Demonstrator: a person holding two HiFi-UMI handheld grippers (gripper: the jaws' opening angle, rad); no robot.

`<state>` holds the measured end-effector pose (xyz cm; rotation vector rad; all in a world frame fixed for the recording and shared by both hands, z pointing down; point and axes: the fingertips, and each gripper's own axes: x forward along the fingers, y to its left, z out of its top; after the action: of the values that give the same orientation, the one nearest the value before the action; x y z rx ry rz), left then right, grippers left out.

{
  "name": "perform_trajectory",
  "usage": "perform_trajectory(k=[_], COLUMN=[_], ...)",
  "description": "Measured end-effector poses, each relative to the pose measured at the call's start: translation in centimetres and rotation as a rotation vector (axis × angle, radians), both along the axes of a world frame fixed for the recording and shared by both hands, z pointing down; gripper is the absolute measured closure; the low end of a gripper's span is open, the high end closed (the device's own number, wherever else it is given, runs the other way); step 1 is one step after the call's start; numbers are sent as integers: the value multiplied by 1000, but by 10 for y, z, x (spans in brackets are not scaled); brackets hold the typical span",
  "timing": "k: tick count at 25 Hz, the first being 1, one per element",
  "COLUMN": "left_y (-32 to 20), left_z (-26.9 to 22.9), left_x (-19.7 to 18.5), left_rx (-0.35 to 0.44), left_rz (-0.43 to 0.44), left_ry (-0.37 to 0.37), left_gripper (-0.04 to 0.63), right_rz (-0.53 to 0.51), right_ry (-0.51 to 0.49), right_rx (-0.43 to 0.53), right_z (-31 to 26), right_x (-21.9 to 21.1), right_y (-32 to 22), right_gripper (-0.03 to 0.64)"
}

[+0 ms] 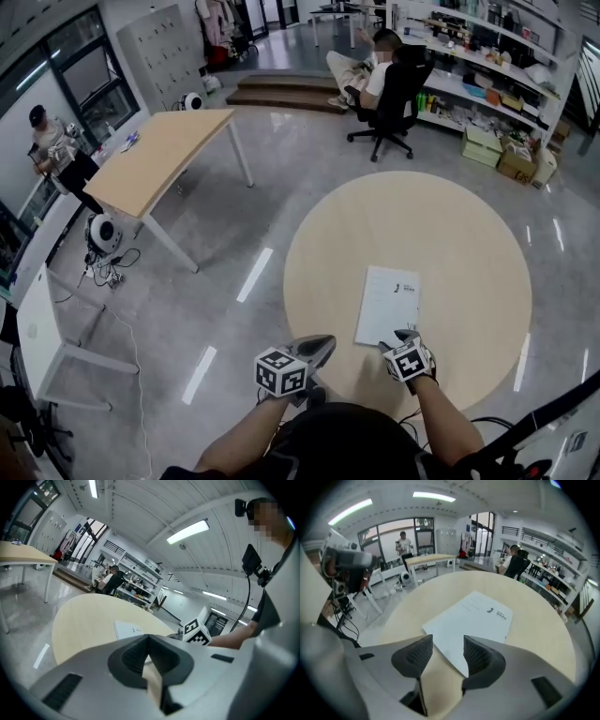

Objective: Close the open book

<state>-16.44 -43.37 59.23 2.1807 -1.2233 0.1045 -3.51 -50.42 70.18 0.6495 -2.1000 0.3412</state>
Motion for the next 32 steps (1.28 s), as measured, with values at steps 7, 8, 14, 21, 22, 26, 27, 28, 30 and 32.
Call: perform_trajectory(k=[7,8,14,21,22,26,27,28,30,32], left_y=[-21,-24,-40,-15,-9,13,22,32,52,76], left_z=[-34,-41,-89,-118,-120,-131,-132,-132,-130,-131], left_x=[-2,0,33,86,92,102,102,100,92,81], left_rx=[96,109,189,226,230,274,288,302,329,345], left_rz=[30,24,51,117,122,146,153,157,152,144], left_ry=[-72,-62,-25,-48,-55,-80,-79,-76,-70,-58], left_gripper=[603,603,603,603,603,603,603,603,603,603], right_rz=[271,288,271,209,204,230,246,256,266,278], right_ry=[-433,-476,-580,-644,-651,-647,-644,-644,-648,-649], right_rx=[87,111,190,222,225,315,335,346,358,376], right_z=[-101,-117,-178,-199,-202,-221,-225,-227,-230,-238], right_x=[62,71,100,116,119,127,128,129,126,120], right_y=[-47,-49,-41,-4,1,12,17,23,41,65], right_gripper=[606,618,618,618,618,618,618,618,618,618])
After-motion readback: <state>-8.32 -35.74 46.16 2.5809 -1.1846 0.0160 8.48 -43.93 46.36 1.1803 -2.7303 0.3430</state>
